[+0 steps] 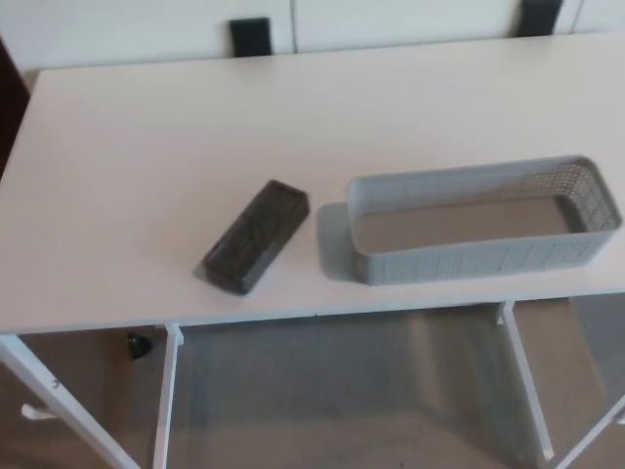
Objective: The robot walks towards a desk on which an eraser is kept on the left hand side and a container is kept on the right hand side. The robot picks up the eraser using its left hand and places it in the container.
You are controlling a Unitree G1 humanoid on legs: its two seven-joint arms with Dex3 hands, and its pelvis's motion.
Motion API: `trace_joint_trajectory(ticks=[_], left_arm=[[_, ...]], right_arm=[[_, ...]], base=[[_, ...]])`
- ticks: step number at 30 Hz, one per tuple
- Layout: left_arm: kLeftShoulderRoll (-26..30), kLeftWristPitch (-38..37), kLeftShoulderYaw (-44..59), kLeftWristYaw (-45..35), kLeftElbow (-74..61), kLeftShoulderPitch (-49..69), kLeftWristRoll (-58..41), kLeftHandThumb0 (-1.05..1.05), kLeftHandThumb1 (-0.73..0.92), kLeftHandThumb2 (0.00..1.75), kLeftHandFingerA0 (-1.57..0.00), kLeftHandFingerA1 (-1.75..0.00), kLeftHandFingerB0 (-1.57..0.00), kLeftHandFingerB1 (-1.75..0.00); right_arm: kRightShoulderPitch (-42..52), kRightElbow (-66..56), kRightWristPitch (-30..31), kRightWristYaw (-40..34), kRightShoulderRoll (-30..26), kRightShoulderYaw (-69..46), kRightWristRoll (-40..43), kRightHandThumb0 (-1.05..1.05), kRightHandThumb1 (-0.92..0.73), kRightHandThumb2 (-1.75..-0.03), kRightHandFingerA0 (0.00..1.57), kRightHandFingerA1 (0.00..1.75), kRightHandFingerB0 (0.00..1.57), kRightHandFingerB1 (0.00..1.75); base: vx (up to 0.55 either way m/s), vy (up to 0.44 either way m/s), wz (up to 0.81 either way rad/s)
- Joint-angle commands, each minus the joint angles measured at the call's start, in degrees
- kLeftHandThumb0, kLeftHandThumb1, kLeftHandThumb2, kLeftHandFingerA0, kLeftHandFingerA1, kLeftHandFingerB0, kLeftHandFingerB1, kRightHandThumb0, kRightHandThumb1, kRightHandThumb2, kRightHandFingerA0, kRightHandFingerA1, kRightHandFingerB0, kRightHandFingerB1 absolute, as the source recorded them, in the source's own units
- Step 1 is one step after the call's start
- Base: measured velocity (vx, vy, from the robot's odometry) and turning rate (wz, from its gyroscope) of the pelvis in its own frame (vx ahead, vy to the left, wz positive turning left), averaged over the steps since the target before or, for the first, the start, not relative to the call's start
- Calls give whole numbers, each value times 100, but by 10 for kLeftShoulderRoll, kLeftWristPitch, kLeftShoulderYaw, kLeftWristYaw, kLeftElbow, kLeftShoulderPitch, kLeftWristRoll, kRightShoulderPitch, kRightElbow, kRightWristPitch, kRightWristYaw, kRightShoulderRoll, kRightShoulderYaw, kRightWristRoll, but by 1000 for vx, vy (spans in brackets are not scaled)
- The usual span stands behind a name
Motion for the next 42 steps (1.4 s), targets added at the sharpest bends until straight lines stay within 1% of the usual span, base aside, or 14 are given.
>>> trace_joint_trajectory(ticks=[1, 3, 4, 5, 6, 7, 27, 28, 33, 34, 36, 38, 41, 42], left_arm=[[17, -16, -1, 11, -9, 2, 7, -26, 62, 61, -41, -36, -33, -33], [17, -17, 0, 7, -10, 0, 4, -26, 62, 60, -41, -36, -33, -33], [16, -19, 2, 6, -10, -1, 1, -25, 62, 60, -41, -36, -34, -33], [16, -21, 3, 5, -9, -2, -1, -25, 62, 61, -42, -37, -33, -33], [16, -20, 3, 4, -8, -4, 0, -25, 62, 61, -42, -37, -33, -33], [17, -19, 3, 6, -4, -6, 1, -22, 62, 58, -43, -36, -34, -32], [22, -43, -31, 39, -6, 7, 31, -24, 61, 58, -43, -36, -37, -33], [23, -79, -66, 56, -55, 28, 73, -32, 59, 58, -46, -36, -37, -33], [56, -86, -151, -72, -341, 128, 88, -39, 60, 58, -38, -36, -26, -30], [78, -73, -178, -109, -442, 160, 97, -50, 49, 74, -28, -44, -19, -38], [117, -63, -223, -173, -589, 198, 88, -55, 47, 74, -25, -45, -16, -38], [180, -14, -273, -258, -748, 220, 32, -56, 46, 74, -20, -44, -15, -38], [273, 35, -320, -343, -941, 199, -11, -72, 47, 83, -23, -54, -18, -42], [299, 40, -337, -369, -984, 174, -39, -80, 65, 60, -25, -51, -22, -30]], right_arm=[[5, -6, -10, 3, 5, 2, 1, -41, -51, -55, 64, 68, 46, 54], [1, 1, -12, 3, 6, 0, 3, -40, -50, -54, 67, 71, 48, 55], [1, -2, -12, 3, 7, 0, 4, -48, -39, -74, 65, 74, 46, 62], [-1, -1, -6, 2, 7, 0, 4, -48, -39, -75, 64, 73, 46, 61], [-2, 1, -5, 0, 7, -1, 5, -47, -39, -74, 63, 73, 46, 61], [-1, 1, -10, 1, 8, -2, 5, -40, -51, -55, 65, 70, 49, 55], [-12, 20, -13, 14, 5, -1, 4, -40, -51, -54, 64, 67, 49, 54], [-15, 16, -11, 13, 4, 2, 1, -38, -52, -55, 63, 66, 49, 53], [-18, 14, -11, 4, 5, 7, -4, -41, -51, -55, 66, 68, 51, 54], [-19, 16, -9, 0, 3, 11, -9, -39, -52, -55, 67, 67, 52, 54], [-18, 18, -15, 7, 5, 9, -6, -38, -52, -55, 65, 66, 52, 55], [-21, 17, -13, 6, 5, 8, -4, -38, -50, -55, 66, 66, 52, 53], [-22, 14, -14, 5, 4, 7, -3, -39, -50, -55, 69, 71, 52, 56], [-22, 13, -14, 5, 4, 8, -4, -41, -50, -54, 69, 70, 53, 56]], base=[[33, -94, 0], [18, -16, -4], [46, -1, -10], [24, 73, -7], [7, 122, -7], [26, 164, -1], [13, 30, 2], [0, 0, 0], [0, 0, 0], [0, 0, 0], [0, 0, 0], [0, 0, 0], [0, 0, 0], [0, 0, 0]])
